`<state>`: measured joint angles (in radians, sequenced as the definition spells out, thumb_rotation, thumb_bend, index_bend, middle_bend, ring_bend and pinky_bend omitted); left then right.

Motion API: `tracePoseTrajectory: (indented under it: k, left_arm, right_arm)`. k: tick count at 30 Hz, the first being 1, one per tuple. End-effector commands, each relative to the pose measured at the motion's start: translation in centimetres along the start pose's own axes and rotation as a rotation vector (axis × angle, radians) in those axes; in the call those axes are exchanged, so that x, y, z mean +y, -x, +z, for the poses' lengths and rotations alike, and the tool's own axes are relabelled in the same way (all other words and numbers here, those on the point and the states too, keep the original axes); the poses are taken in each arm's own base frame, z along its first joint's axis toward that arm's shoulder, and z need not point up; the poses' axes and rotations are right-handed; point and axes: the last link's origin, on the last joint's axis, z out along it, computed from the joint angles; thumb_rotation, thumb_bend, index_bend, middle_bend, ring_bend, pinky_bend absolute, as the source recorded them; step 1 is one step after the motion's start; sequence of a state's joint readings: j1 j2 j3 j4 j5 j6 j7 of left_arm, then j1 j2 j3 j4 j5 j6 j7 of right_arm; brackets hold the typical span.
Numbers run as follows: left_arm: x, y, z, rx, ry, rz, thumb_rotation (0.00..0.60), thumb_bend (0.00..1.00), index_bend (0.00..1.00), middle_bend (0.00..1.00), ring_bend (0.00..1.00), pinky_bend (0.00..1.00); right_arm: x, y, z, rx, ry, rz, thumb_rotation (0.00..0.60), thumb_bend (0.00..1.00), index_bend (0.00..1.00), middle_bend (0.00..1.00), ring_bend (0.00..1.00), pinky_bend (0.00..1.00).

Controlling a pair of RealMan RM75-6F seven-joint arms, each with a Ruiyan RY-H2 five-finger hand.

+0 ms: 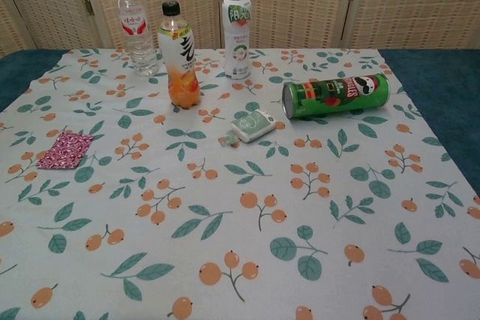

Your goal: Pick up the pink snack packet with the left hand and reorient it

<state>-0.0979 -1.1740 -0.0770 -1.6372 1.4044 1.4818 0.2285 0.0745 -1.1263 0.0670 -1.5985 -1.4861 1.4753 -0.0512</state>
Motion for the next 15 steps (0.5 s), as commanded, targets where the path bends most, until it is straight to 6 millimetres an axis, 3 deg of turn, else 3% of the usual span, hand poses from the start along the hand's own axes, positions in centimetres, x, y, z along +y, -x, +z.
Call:
tracePoseTrajectory:
  k: [1,15]
  left_arm:
    - [0.07,0.16,0.04,-0.006,-0.001,0.002,0.600,0.12,0.00,0.00,0.00,0.00]
    - [0.72,0.28,0.26,-0.013,0.017,0.009,0.600,0.12,0.00,0.00,0.00,0.00]
  right_arm:
    - [0.03,-0.02,0.01,-0.002,-0.002,0.001,0.348,0.34,0.00,0.00,0.00,0.00]
    - [0.61,0.03,-0.02,0.000,0.006,0.019,0.349,0.34,0.00,0.00,0.00,0.00]
